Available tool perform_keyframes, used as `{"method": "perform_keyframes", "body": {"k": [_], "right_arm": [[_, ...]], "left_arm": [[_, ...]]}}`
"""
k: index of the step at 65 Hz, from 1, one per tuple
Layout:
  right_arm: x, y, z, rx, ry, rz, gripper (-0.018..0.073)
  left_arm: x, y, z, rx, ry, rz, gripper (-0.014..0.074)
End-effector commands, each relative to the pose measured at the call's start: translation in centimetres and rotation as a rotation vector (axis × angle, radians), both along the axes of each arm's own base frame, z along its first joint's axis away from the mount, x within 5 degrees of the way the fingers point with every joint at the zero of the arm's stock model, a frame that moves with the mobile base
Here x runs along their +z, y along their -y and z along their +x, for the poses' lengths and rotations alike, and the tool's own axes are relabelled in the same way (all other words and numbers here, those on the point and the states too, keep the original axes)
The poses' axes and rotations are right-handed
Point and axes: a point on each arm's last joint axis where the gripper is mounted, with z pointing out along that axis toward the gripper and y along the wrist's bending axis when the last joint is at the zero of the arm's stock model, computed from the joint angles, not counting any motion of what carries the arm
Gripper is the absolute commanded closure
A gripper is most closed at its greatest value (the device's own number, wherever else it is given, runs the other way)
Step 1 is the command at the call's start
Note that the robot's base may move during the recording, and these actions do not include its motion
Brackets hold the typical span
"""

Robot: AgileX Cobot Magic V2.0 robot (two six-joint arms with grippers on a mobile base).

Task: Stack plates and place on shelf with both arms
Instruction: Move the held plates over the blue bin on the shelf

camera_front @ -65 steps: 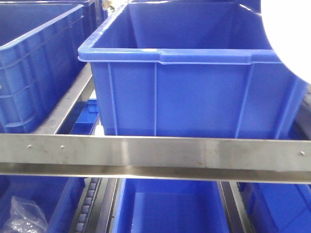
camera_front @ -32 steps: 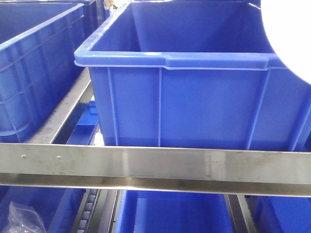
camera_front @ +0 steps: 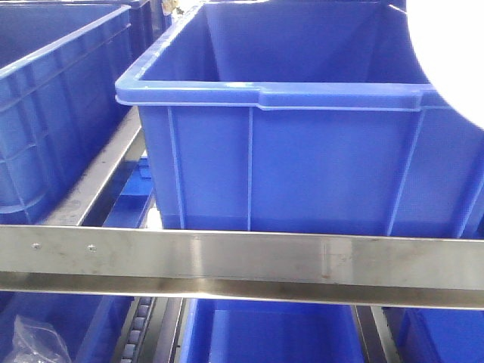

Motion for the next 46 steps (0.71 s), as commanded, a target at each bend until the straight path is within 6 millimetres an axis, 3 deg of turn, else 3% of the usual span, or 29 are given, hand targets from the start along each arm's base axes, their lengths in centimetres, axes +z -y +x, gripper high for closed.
{"method": "perform_keyframes", "body": {"k": [1, 12, 21, 31, 46], "right_arm": [[2.6, 0.0, 0.2, 0.004, 0.144, -0.01, 0.0503], [4.1, -0.1, 2.3, 0.009, 0.143, -0.025, 0.0503], [6.0, -0.2, 5.3, 0.021, 0.188, -0.043, 0.0503], [7.0, -0.9, 10.4, 0.073, 0.173, -0.084, 0.0503], [7.9, -4.4, 18.7, 0.215, 0.168, -0.081, 0.0503]], "left_arm": [[1.7, 0.0, -0.1, 0.0, 0.105, -0.029, 0.0514], [1.7, 0.0, -0.1, 0.0, 0.105, -0.029, 0.0514], [1.7, 0.0, -0.1, 0.0, 0.105, -0.029, 0.0514], [1.7, 0.0, -0.1, 0.0, 0.105, -0.029, 0.0514], [1.7, 0.0, -0.1, 0.0, 0.105, -0.029, 0.0514]]}}
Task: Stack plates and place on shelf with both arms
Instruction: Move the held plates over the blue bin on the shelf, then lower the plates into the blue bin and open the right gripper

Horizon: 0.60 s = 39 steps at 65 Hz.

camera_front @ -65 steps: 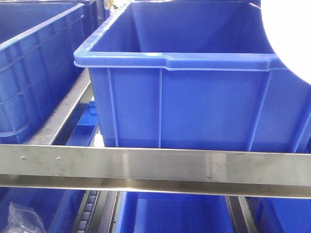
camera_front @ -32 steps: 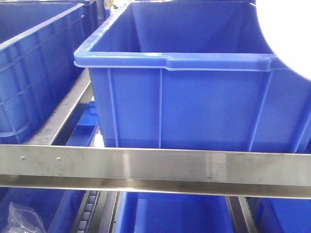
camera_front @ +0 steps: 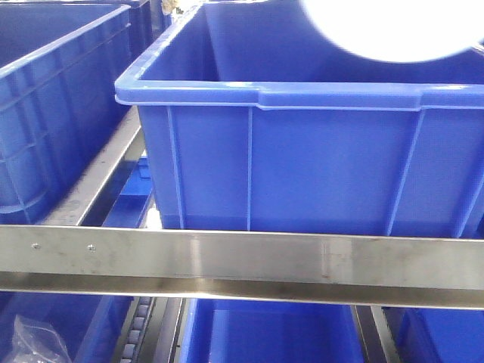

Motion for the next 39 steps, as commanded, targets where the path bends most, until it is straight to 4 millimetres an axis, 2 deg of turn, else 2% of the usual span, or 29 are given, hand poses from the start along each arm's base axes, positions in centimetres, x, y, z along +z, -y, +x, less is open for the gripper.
{"method": "perform_keyframes", "body": {"k": [1, 8, 17, 24, 29, 34, 39], "right_arm": [[2.9, -1.6, 2.9, 0.06, 0.165, 0.02, 0.0502], [2.3, -2.6, 6.3, 0.078, 0.128, 0.017, 0.0499], [1.5, -3.0, 9.2, 0.073, 0.079, 0.012, 0.0477], [0.8, -3.1, 10.0, 0.063, 0.01, 0.002, 0.0361], [0.5, -3.0, 10.0, 0.058, -0.015, 0.005, 0.0221], [0.3, -3.0, 10.0, 0.053, -0.046, 0.021, 0.0123], [0.1, -3.0, 10.0, 0.052, -0.06, 0.029, 0.0116]], "left_arm": [[1.7, 0.0, -0.1, 0.0, 0.105, -0.029, 0.0514], [1.7, 0.0, -0.1, 0.0, 0.105, -0.029, 0.0514], [1.7, 0.0, -0.1, 0.0, 0.105, -0.029, 0.0514], [1.7, 0.0, -0.1, 0.0, 0.105, -0.029, 0.0514], [1.7, 0.0, -0.1, 0.0, 0.105, -0.029, 0.0514], [1.7, 0.0, -0.1, 0.0, 0.105, -0.029, 0.0514], [1.7, 0.0, -0.1, 0.0, 0.105, -0.029, 0.0514]]}}
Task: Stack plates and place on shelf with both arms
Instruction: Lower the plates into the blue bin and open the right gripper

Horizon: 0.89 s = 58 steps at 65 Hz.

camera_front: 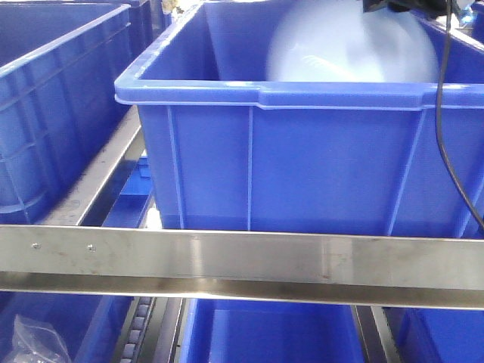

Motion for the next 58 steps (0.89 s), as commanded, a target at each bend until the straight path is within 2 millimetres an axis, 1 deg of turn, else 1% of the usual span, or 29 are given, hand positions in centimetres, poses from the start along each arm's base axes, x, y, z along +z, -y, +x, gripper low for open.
{"method": "perform_keyframes", "body": {"k": [1, 7, 15, 21, 29, 32, 46, 49, 58], "right_arm": [[3.4, 0.1, -0.4, 0.001, 0.145, 0.053, 0.012], [3.8, 0.1, -0.5, 0.004, 0.17, 0.058, 0.0177], [4.7, 0.3, -1.3, 0.003, 0.206, 0.063, 0.0303], [5.0, 0.8, -2.7, -0.007, 0.217, 0.063, 0.0396], [4.0, 2.2, -5.4, -0.039, 0.196, 0.056, 0.0494], [3.6, 2.8, -6.6, -0.057, 0.191, 0.053, 0.0512], [2.0, 5.2, -12.5, -0.14, 0.185, 0.043, 0.0512], [1.6, 5.6, -13.6, -0.159, 0.172, 0.039, 0.0512], [1.1, 6.5, -16.8, -0.226, 0.101, 0.022, 0.0512]], "left_arm": [[1.7, 0.0, -0.1, 0.0, 0.105, -0.029, 0.0514], [1.7, 0.0, -0.1, 0.0, 0.105, -0.029, 0.0514], [1.7, 0.0, -0.1, 0.0, 0.105, -0.029, 0.0514], [1.7, 0.0, -0.1, 0.0, 0.105, -0.029, 0.0514], [1.7, 0.0, -0.1, 0.0, 0.105, -0.029, 0.0514], [1.7, 0.0, -0.1, 0.0, 0.105, -0.029, 0.0514], [1.7, 0.0, -0.1, 0.0, 0.105, -0.029, 0.0514], [1.7, 0.0, -0.1, 0.0, 0.105, -0.029, 0.0514], [1.7, 0.0, -0.1, 0.0, 0.105, -0.029, 0.0514]]}}
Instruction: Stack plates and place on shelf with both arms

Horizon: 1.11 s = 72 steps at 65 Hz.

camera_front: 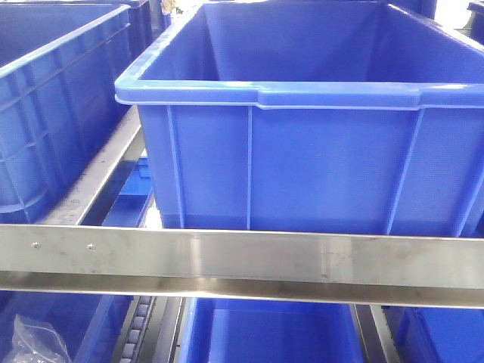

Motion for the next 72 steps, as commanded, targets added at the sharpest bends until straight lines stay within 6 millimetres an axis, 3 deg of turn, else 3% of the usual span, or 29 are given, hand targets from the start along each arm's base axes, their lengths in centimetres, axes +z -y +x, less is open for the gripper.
{"method": "perform_keyframes", "body": {"k": [1, 24, 35, 49, 72], "right_arm": [[1.6, 0.5, -1.9, -0.033, 0.07, -0.003, 0.0512], [2.2, 0.5, -10.4, -0.082, 0.112, 0.058, 0.0512], [1.7, 0.3, -13.1, -0.068, 0.222, 0.133, 0.0512], [0.1, 0.2, -14.4, -0.071, 0.154, 0.134, 0.0512], [-0.1, 0.2, -14.3, -0.075, 0.151, 0.091, 0.0512]], "left_arm": [[1.7, 0.0, -0.1, 0.0, 0.105, -0.029, 0.0514], [1.7, 0.0, -0.1, 0.0, 0.105, -0.029, 0.0514], [1.7, 0.0, -0.1, 0.0, 0.105, -0.029, 0.0514], [1.7, 0.0, -0.1, 0.0, 0.105, -0.029, 0.0514], [1.7, 0.0, -0.1, 0.0, 0.105, -0.029, 0.0514]]}}
